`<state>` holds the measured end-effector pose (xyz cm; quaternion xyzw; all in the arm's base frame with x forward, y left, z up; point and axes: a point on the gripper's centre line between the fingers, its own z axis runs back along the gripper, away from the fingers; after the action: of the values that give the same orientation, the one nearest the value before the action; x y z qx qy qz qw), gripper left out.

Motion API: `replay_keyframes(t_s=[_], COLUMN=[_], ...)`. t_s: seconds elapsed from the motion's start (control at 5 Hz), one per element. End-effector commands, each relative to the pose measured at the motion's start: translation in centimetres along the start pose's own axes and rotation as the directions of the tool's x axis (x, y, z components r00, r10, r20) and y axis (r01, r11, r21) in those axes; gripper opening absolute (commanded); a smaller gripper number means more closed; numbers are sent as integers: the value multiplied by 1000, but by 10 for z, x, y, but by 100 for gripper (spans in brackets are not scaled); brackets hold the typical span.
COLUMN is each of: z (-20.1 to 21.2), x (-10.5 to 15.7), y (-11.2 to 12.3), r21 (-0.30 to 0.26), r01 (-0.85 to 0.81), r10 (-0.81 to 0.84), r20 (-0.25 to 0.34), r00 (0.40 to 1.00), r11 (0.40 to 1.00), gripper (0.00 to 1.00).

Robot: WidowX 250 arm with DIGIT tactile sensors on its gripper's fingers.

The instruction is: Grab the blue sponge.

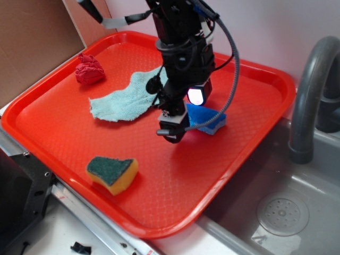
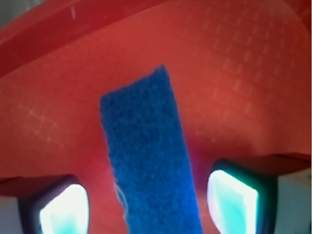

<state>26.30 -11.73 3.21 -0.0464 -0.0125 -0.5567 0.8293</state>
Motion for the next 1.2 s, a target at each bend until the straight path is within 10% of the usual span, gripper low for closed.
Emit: replay_keyframes(t_s=[0.0, 0.6, 1.0], z=[6, 48, 145], x=[19, 7, -34], y=[-12, 0, -19], r21=[85, 76, 119], r01=[27, -280, -703], r10=[-25, 285, 698], r20=[-20, -73, 85], r00=[999, 956, 711], r11=[996, 957, 701], gripper=[0, 0, 0])
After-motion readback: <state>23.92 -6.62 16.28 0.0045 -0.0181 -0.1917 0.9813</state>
